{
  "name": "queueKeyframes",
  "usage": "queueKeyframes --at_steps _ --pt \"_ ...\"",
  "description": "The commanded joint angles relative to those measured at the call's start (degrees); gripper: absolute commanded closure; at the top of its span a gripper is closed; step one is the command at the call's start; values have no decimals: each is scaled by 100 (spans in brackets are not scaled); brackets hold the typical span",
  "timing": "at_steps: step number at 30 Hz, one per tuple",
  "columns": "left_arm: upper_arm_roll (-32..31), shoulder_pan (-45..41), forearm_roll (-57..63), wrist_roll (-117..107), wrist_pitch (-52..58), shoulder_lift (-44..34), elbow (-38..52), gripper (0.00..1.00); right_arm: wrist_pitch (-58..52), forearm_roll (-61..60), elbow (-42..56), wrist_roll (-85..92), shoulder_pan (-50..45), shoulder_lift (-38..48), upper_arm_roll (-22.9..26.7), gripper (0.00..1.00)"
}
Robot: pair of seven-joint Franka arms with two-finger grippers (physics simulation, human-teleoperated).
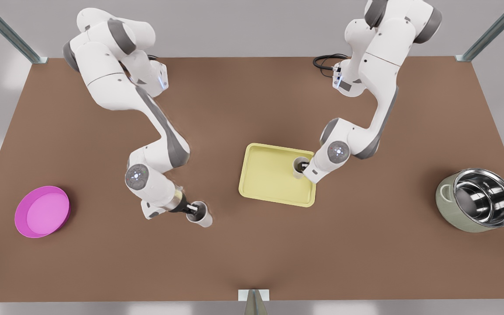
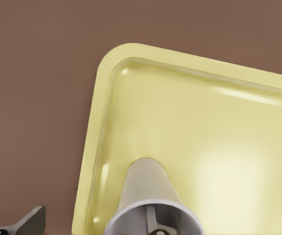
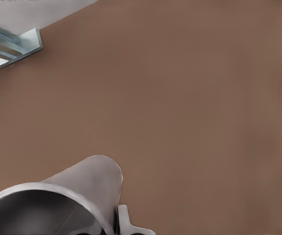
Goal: Use the left arm to pick up the white IKEA cup from the tray and place it on the middle-left position; use the right arm to pick up the white IKEA cup from the tray and place it on the middle-right position
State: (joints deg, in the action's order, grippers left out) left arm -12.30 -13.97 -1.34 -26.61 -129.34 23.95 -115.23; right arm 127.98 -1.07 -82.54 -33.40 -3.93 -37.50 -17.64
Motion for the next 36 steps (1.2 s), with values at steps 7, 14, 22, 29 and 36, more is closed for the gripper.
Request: queueKeyframes --at_steps 7,14,22,29,36 --pt "-10 -106 11 -626 -382 145 123 49 -994 880 -17 7365 630 -29 647 93" --pt "-1 -211 11 -846 -347 119 141 77 -986 2058 1 7488 472 -381 753 93" --pt "517 -1 336 -478 902 -171 1265 83 -968 2023 1 7462 463 -688 762 8" --pt "1274 597 476 1703 -311 242 1389 83 -1653 1759 317 7506 455 -574 718 0" --pt "1274 852 714 1913 -1356 822 1468 83 -2532 1416 915 7550 507 -548 630 0"
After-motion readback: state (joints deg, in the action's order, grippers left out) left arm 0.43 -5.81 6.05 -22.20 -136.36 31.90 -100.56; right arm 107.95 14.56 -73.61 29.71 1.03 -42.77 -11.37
